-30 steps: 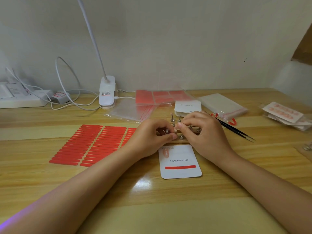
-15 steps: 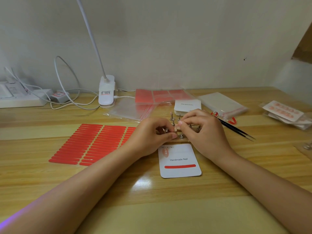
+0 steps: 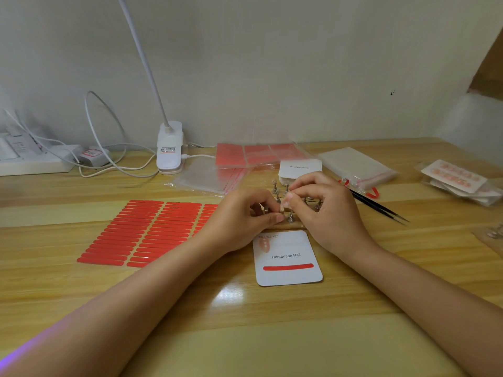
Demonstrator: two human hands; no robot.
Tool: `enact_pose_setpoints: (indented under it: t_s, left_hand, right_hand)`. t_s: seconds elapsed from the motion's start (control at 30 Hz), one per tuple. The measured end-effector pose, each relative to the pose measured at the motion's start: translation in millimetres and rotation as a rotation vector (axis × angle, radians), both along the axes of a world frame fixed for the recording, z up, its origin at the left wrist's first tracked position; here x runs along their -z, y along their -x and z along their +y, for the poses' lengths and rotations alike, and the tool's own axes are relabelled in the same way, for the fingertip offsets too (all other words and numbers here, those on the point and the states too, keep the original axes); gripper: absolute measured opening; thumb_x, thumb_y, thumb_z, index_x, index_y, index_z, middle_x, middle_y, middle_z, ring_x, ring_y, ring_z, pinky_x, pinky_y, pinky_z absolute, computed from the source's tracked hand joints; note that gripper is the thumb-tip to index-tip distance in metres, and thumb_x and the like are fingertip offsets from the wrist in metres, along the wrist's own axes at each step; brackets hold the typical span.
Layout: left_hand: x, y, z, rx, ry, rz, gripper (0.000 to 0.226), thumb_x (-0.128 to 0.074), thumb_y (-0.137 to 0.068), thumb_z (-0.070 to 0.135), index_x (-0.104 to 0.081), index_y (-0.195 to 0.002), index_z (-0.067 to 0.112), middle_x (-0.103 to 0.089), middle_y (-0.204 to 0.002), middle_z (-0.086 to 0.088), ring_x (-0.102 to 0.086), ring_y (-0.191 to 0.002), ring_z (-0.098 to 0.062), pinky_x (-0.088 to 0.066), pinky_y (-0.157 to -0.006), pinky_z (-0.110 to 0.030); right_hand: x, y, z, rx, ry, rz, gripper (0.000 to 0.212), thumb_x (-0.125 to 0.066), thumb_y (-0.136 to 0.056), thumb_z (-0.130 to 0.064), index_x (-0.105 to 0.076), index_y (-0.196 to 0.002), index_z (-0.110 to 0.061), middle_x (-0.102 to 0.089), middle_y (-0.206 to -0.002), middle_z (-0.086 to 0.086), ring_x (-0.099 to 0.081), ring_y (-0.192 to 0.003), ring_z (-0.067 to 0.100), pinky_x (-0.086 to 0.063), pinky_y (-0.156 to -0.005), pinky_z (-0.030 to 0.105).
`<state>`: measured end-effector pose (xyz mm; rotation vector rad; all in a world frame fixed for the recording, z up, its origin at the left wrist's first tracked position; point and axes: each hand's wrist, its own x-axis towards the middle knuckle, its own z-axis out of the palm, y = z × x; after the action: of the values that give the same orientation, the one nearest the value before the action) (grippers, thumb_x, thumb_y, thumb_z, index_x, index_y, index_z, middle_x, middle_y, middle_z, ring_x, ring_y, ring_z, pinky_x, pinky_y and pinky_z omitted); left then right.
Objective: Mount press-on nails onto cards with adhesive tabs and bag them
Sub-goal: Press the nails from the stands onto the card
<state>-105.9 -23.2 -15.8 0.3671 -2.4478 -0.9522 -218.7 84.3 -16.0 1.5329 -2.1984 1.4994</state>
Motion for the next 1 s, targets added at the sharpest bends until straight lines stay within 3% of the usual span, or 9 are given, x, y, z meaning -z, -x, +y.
enact_pose_setpoints:
  t_s: [0.6, 0.7, 0.77, 0.87, 1.0]
  left_hand:
    - [-0.8, 1.5, -0.3, 0.028, 0.017, -0.004, 0.013, -0.069, -0.081, 0.011, -0.062, -0.072, 0.019, -0.059, -0.071, 0.014, -0.051, -0.067, -0.002, -0.038, -0.062, -0.007]
    - [-0.5, 1.7, 0.1, 0.029, 0.021, 0.004, 0.014, -0.069, -0.081, 0.011, -0.061, -0.072, 0.019, -0.057, -0.070, 0.014, -0.050, -0.065, -0.001, -0.037, -0.062, -0.007]
    - [-0.1, 1.8, -0.1, 0.036, 0.015, 0.014, 0.015, -0.069, -0.080, 0.010, -0.061, -0.071, 0.018, -0.056, -0.068, 0.014, -0.049, -0.063, 0.001, -0.036, -0.061, -0.007]
    - [0.7, 2.0, 0.2, 0.045, 0.007, 0.026, 0.017, -0.070, -0.080, 0.009, -0.060, -0.070, 0.019, -0.055, -0.067, 0.015, -0.048, -0.063, 0.003, -0.036, -0.061, -0.007]
    - [1.2, 1.3, -0.4, 0.044, -0.002, 0.034, 0.020, -0.070, -0.080, 0.009, -0.059, -0.069, 0.021, -0.053, -0.066, 0.016, -0.049, -0.065, 0.006, -0.036, -0.062, -0.007]
  right_hand:
    - [3.4, 3.0, 0.8, 0.020, 0.032, 0.019, 0.008, -0.064, -0.083, -0.007, -0.069, -0.077, -0.004, -0.047, -0.093, -0.009, -0.044, -0.090, -0.011, -0.027, -0.081, -0.002]
    - [1.6, 2.8, 0.0, 0.011, -0.004, 0.011, 0.009, -0.063, -0.084, -0.008, -0.069, -0.078, -0.005, -0.046, -0.092, -0.009, -0.045, -0.089, -0.004, -0.027, -0.080, -0.003]
    - [-2.8, 4.3, -1.0, -0.008, -0.051, 0.064, 0.010, -0.063, -0.085, -0.009, -0.070, -0.078, -0.005, -0.047, -0.094, -0.007, -0.045, -0.092, 0.003, -0.030, -0.085, 0.003]
    - [-16.7, 12.1, 0.3, -0.090, -0.193, 0.198, 0.011, -0.064, -0.085, -0.015, -0.070, -0.078, -0.010, -0.048, -0.088, -0.014, -0.048, -0.092, 0.006, -0.035, -0.094, 0.029]
    - [-45.3, 24.3, -0.6, -0.261, -0.428, 0.355, 0.011, -0.064, -0.085, -0.021, -0.071, -0.081, -0.013, -0.061, -0.086, -0.008, -0.055, -0.084, 0.008, -0.041, -0.086, 0.032]
